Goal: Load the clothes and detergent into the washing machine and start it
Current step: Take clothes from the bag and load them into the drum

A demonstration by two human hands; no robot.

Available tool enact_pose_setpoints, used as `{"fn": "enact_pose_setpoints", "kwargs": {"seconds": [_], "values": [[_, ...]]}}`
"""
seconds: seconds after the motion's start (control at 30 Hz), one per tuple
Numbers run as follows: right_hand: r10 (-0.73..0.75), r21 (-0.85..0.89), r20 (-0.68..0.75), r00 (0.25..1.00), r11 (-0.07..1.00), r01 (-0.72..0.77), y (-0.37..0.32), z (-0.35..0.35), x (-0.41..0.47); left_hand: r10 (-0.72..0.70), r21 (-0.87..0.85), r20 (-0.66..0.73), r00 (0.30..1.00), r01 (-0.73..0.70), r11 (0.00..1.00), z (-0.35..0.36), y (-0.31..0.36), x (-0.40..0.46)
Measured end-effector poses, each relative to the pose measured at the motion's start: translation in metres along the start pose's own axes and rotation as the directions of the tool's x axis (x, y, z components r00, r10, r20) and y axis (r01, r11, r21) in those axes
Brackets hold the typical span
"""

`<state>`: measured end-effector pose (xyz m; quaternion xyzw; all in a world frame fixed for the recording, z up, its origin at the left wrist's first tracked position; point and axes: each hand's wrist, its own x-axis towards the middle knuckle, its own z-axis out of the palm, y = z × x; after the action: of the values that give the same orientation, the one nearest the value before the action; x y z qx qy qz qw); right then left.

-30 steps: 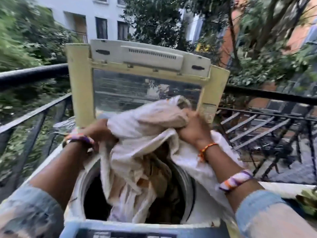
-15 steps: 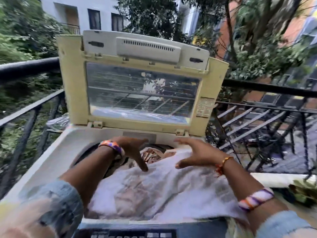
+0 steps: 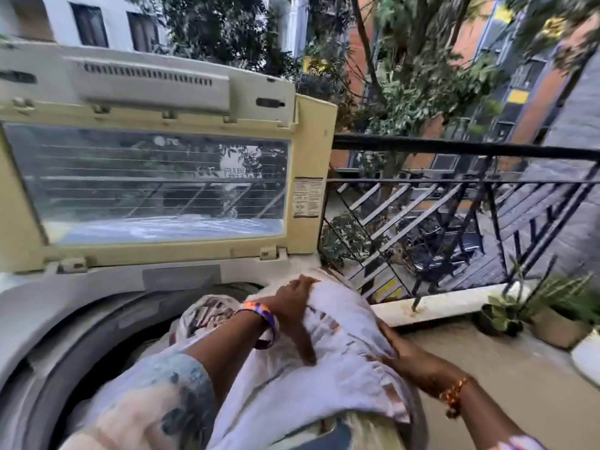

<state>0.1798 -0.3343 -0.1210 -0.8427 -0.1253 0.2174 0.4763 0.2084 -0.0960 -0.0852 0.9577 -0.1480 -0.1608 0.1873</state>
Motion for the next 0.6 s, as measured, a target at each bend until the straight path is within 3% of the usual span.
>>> {"fn": "enact_pose_setpoints", "kwargs": {"seconds": [0.43, 0.53, 0.6], "values": [[0.023, 0.054, -0.004, 1.0, 0.998, -0.023, 0.03, -0.008, 0.024, -0.006, -0.179, 0.015, 1.0, 0.009, 0.984, 0.006, 0.007, 0.015], [0.095, 0.181, -0.046, 0.994, 0.98, -0.086, 0.027, -0.008, 0.018, 0.017, -0.306, -0.03, 0.999, -0.025, 0.952, 0.006, 0.005, 0.015], [0.091, 0.306, -0.132, 0.987, 0.951, -0.047, 0.028, -0.005, 0.011, 0.032, -0.388, -0.098, 0.995, -0.068, 0.919, -0.004, 0.01, 0.014]]}}
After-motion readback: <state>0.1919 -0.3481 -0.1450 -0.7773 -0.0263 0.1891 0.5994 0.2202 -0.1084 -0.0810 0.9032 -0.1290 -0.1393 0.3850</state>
